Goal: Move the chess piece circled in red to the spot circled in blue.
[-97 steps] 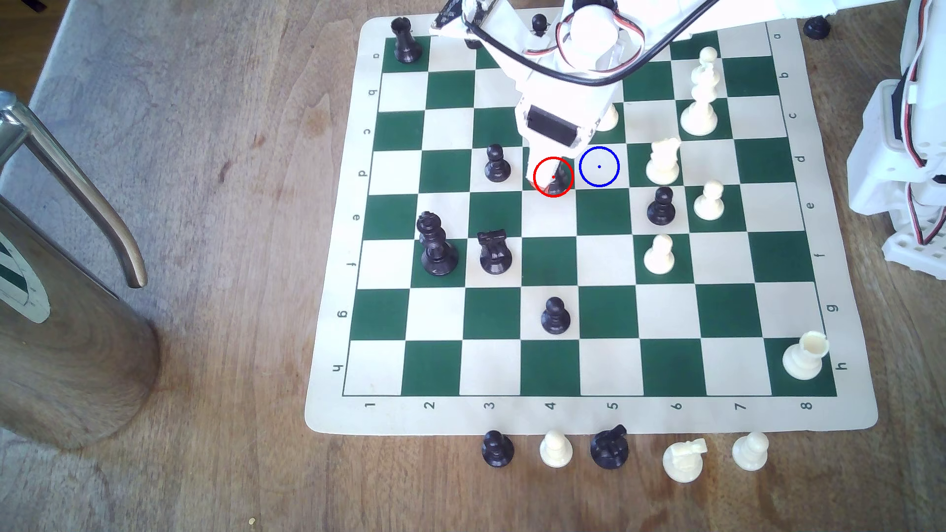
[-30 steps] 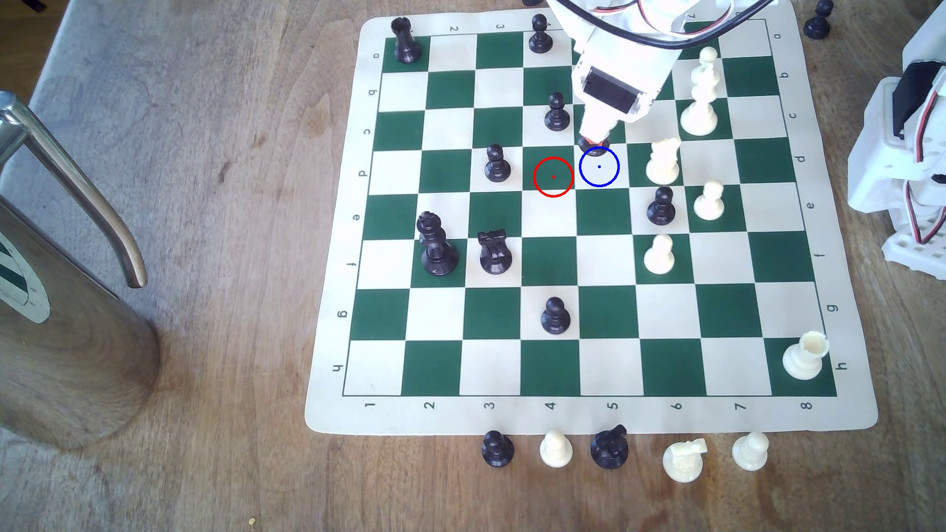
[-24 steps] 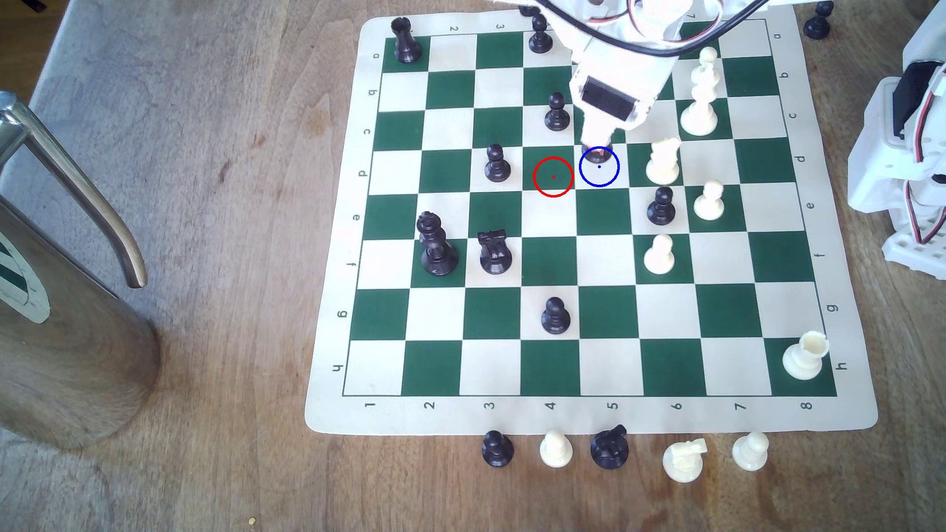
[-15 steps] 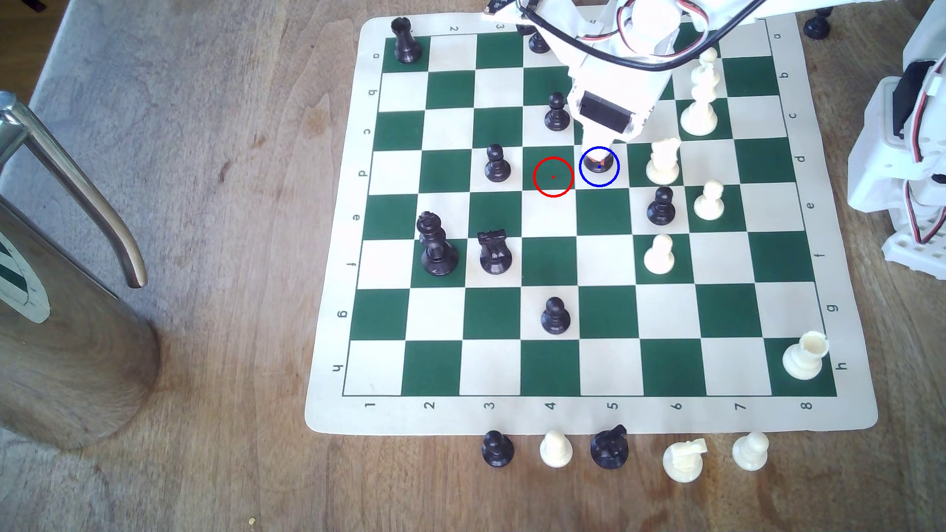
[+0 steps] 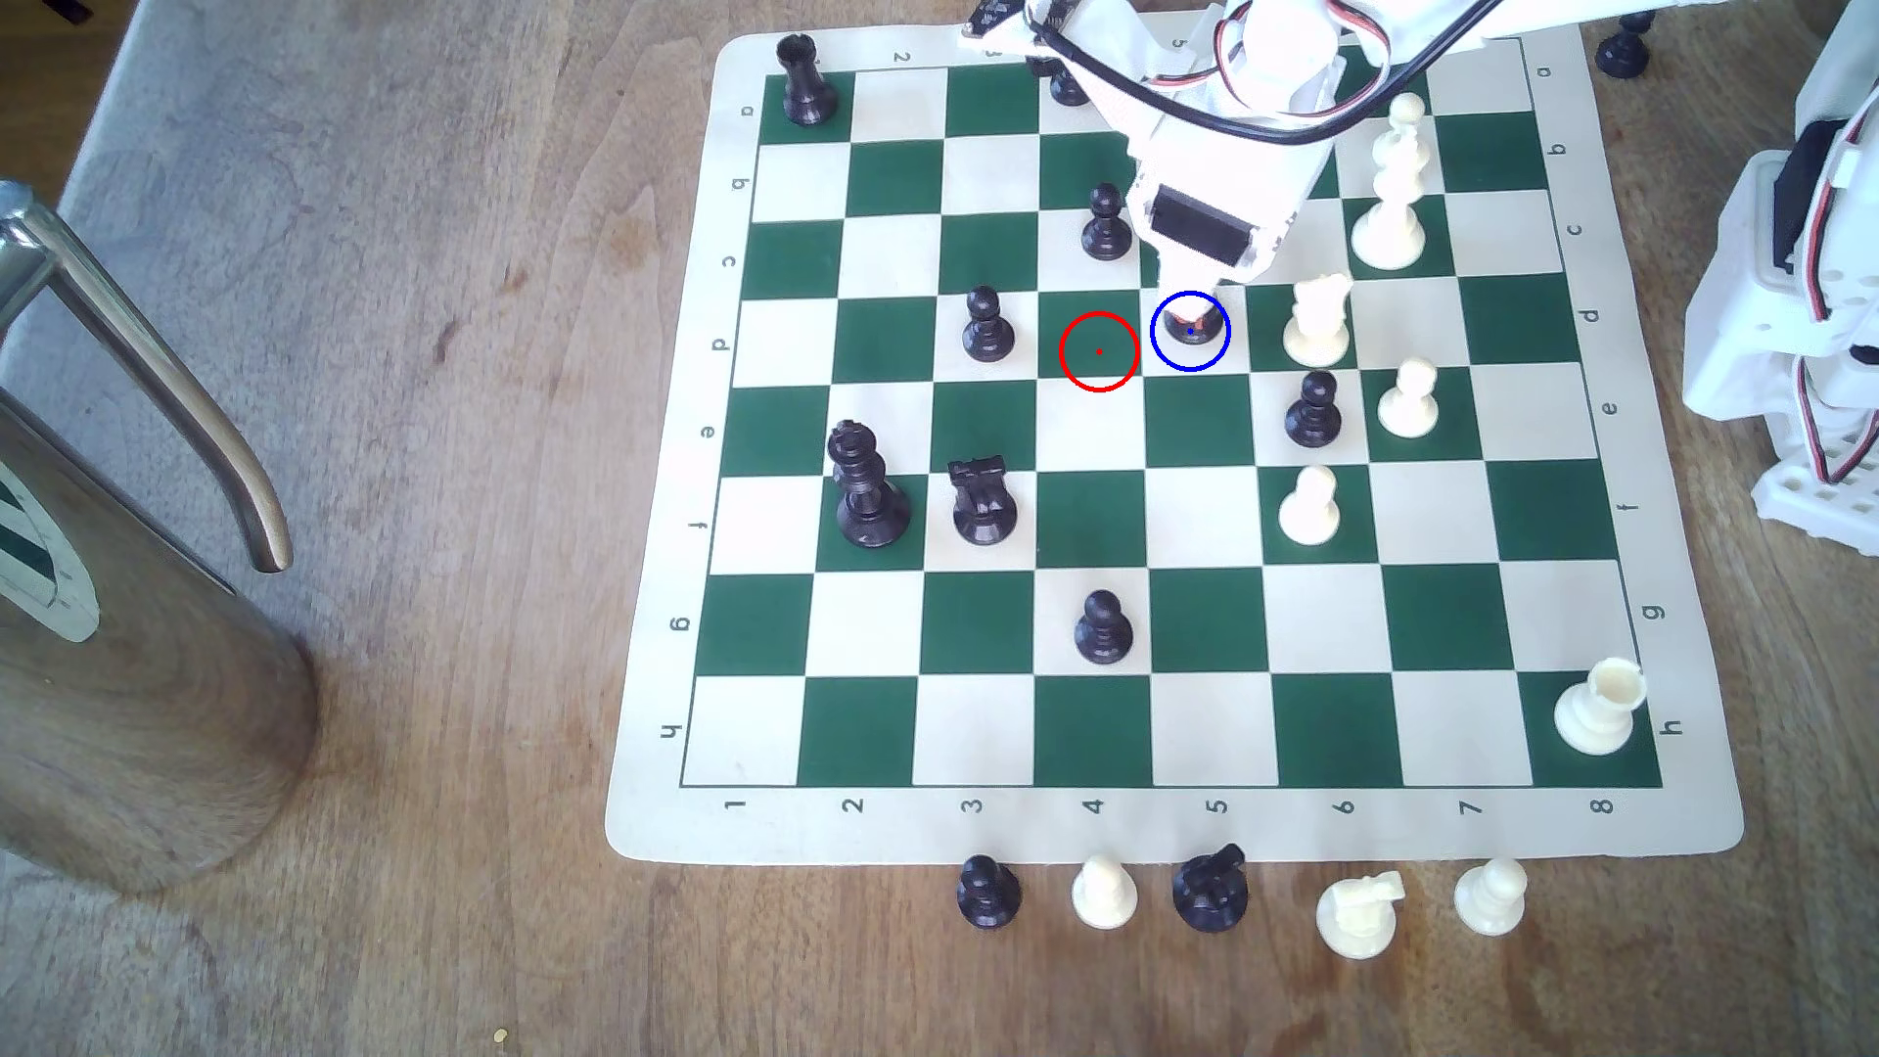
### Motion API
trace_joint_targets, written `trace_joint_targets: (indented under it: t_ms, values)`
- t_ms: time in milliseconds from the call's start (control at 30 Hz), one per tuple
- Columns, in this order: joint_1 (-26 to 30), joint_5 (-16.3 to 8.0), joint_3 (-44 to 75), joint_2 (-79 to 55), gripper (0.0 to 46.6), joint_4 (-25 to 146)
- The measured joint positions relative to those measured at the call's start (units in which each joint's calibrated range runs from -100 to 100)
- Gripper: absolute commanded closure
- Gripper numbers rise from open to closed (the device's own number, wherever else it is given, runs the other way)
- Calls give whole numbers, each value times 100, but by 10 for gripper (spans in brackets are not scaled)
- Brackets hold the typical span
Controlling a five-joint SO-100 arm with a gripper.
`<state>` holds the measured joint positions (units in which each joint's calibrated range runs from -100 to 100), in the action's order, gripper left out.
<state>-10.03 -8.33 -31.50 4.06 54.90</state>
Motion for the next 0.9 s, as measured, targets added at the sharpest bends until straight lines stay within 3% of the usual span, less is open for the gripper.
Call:
trace_joint_targets:
  t_ms: [467, 900]
  values:
    - [-59, 24, 0, -50, 267, 167]
    - [22, 24, 0, 536, 272, 845]
